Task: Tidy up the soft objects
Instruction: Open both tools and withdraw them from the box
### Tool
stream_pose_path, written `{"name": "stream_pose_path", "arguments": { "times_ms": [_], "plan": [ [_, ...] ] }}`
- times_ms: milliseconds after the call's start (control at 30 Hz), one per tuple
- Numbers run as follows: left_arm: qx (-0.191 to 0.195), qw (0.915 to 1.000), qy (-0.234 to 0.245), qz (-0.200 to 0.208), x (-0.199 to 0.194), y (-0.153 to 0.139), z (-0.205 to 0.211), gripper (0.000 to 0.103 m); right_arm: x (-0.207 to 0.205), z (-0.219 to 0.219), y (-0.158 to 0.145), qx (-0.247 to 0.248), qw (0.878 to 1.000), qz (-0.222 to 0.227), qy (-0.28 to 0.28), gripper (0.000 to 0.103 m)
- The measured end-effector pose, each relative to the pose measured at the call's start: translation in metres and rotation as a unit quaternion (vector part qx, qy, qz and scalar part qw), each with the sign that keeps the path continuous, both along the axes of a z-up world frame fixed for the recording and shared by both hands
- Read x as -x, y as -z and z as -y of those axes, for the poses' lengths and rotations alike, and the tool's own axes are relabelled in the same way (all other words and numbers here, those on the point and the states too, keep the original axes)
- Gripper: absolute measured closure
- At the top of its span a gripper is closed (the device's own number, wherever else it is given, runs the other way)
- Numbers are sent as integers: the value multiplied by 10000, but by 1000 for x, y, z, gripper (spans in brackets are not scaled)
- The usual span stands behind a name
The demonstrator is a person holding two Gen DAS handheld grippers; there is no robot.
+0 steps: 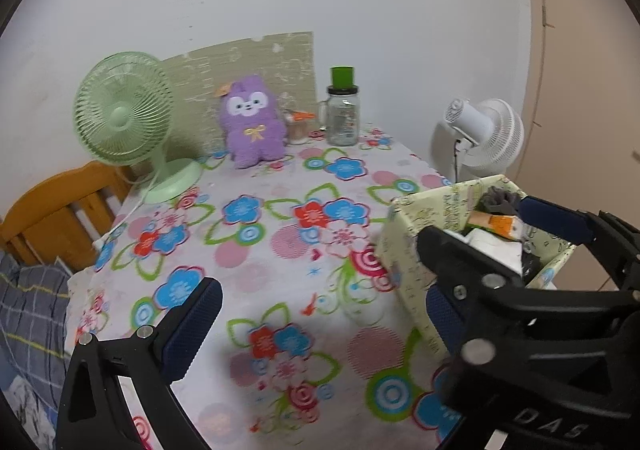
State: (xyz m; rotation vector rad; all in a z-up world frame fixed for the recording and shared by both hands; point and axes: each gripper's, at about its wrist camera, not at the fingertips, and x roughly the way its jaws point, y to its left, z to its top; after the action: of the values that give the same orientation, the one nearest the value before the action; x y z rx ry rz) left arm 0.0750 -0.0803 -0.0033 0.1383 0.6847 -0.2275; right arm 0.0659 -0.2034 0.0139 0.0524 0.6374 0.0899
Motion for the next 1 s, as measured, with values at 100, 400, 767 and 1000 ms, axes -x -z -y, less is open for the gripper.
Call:
{"name": "stream_pose_path", "arguments": {
  "times_ms": [100,400,767,1000],
  "plan": [
    [58,9999,-141,16,4,0,-15,0,6,-9,-1,45,10000,49,-34,11],
    [125,9988,-457,148,22,-2,-49,0,24,-24,-6,12,9995,297,-73,11],
    [259,9966,-657,431,47,-13,-69,0,48,-20,-17,-65,9982,590,13,11],
    [479,9940,-799,573,60,-19,-82,0,63,-12,-25,-118,9963,850,61,5]
  ]
}}
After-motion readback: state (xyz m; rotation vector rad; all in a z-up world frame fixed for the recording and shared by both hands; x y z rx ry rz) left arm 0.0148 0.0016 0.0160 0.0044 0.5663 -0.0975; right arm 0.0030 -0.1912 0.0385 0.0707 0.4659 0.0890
